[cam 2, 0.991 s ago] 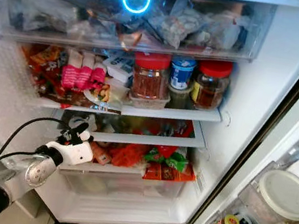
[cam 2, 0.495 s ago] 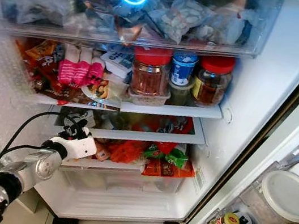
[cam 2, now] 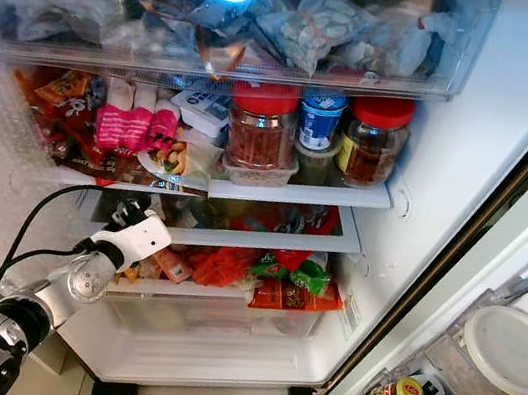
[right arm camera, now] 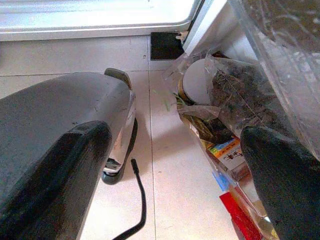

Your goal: Restocking fridge

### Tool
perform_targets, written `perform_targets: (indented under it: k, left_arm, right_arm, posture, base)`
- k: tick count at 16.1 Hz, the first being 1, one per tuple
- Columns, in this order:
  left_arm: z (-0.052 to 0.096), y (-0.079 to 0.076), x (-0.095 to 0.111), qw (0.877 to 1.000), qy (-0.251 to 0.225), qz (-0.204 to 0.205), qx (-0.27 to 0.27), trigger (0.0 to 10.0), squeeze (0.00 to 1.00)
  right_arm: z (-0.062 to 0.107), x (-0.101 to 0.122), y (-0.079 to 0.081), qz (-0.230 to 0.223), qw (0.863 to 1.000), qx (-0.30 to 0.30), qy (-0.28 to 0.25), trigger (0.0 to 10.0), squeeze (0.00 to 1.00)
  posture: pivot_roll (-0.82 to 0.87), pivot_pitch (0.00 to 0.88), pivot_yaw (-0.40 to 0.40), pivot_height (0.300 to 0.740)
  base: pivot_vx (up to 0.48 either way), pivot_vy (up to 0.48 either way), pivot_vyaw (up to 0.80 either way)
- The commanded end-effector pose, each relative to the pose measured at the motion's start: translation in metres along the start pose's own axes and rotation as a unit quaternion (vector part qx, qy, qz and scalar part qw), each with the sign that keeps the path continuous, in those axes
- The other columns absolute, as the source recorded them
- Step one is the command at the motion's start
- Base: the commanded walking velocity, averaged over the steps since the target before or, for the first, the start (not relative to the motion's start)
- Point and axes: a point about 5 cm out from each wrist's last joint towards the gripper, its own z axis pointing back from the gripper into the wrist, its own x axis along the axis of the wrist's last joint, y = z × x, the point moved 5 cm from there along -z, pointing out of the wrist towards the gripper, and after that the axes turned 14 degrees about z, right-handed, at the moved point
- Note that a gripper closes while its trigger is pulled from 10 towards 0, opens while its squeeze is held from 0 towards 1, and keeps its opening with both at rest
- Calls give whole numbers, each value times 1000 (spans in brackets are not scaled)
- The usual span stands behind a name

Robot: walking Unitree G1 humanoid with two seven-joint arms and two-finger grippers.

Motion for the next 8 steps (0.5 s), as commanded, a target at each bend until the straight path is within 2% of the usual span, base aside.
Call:
perform_targets:
  k: [1, 2, 4, 5, 6, 8]
  left_arm:
    - [5, -11, -12, 999, 23, -10, -30, 10000, 0]
    - [5, -11, -12, 999, 23, -13, -32, 10000, 0]
    - [8, -16, -17, 997, 28, -48, -55, 10000, 0]
    - [10, -18, -22, 993, 31, -84, -73, 10000, 0]
    - [11, -13, -27, 991, 41, -110, -71, 10000, 0]
    - [11, -8, -32, 988, 54, -130, -65, 10000, 0]
  right_arm:
    - [2, -13, 4, 0, 1000, 8, 22, 10000, 0]
    - [2, -13, 4, 1, 1000, 9, 22, 10000, 0]
    - [1, -12, 5, 1, 1000, 10, 22, 10000, 0]
    - [1, -12, 5, 0, 1000, 10, 22, 10000, 0]
    - [1, -12, 5, -2, 1000, 10, 22, 10000, 0]
    - [1, -12, 5, -3, 1000, 10, 22, 10000, 0]
  posture:
    - [-84, 68, -7, 660]
    - [-84, 68, -7, 660]
    - [-86, 70, -7, 660]
    - [-87, 72, -5, 660]
    - [-88, 75, -2, 660]
    - [-87, 78, -3, 660]
  base:
    - [0, 0, 0]
    - [0, 0, 0]
    - [0, 0, 0]
    - [0, 0, 0]
    - [0, 0, 0]
    - [0, 0, 0]
